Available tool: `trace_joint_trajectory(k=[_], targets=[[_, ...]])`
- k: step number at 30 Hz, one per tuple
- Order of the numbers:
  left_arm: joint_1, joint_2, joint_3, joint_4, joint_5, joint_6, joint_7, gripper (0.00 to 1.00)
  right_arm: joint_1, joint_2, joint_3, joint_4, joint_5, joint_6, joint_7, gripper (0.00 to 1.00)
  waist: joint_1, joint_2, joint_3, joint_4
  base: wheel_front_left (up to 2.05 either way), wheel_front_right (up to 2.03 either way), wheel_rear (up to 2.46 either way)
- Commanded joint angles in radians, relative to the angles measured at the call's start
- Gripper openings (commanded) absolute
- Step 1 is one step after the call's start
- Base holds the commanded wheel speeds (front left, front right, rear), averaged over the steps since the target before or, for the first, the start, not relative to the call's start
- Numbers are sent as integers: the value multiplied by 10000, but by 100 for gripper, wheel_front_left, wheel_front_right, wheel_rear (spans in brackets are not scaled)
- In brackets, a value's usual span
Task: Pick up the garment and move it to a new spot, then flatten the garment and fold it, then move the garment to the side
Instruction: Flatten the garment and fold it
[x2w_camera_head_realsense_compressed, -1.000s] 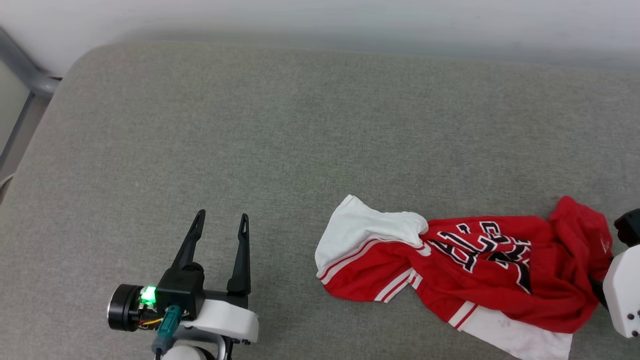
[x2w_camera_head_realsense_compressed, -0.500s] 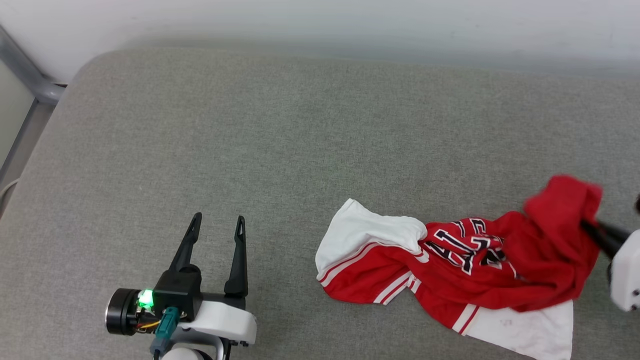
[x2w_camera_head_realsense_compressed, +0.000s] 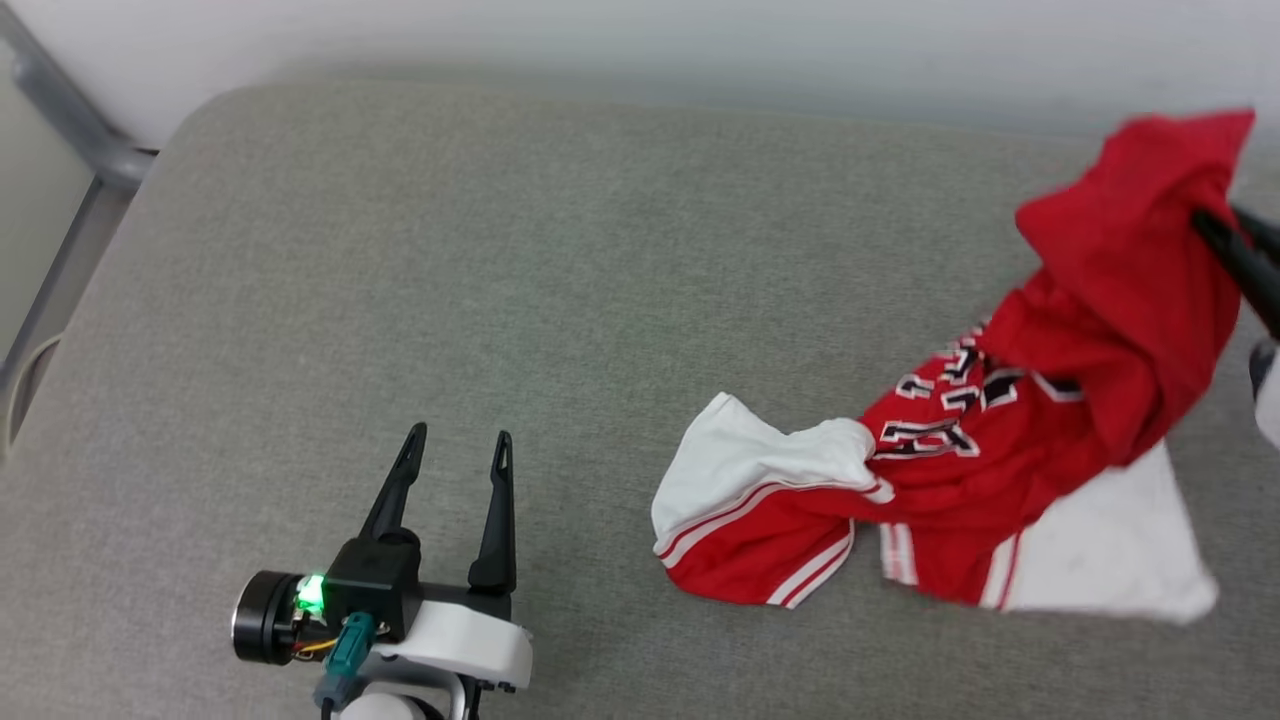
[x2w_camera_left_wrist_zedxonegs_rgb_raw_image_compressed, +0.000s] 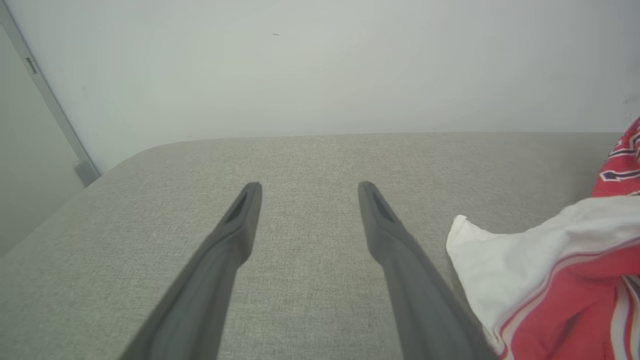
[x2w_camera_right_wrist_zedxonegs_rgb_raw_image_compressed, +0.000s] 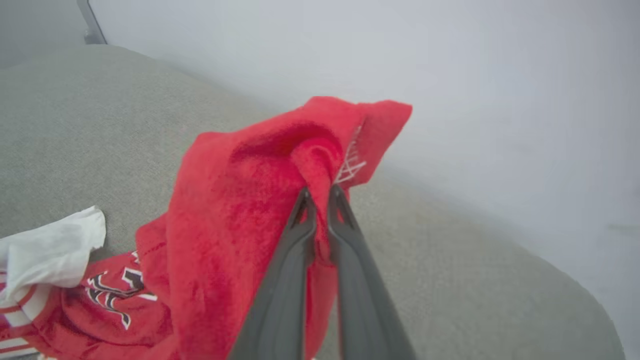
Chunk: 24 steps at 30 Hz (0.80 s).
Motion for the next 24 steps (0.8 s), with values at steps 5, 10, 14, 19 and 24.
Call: trace_joint_trajectory(k=[5, 10, 14, 19, 24], targets=[[-397, -12, -235, -90, -226, 147, -26, 100, -1835, 904, 285, 806, -578, -12, 523, 0, -1, 0, 563, 560, 0, 0, 0], [-684, -12, -510, -105, -428, 248, -26, 100, -3389, 1760, 1156, 2638, -1003, -11, 1041, 0, -1, 0, 1042, 976, 0, 0, 0], [-908, -12, -743, -117, -569, 339, -26, 100, -4219, 2355, 2130, 4187, -1157, -11, 1147, 0, -1, 0, 1374, 1268, 0, 0, 0], [-1110, -11, -964, -106, -688, 432, -26, 100, -4686, 2762, 3553, 5854, -1053, -12, 1481, 0, -1, 0, 1620, 1525, 0, 0, 0], [-1185, -11, -1003, -89, -699, 497, -26, 100, -4741, 2890, 4542, 6901, -454, -9, 1746, 0, -1, 0, 1645, 1622, 0, 0, 0]])
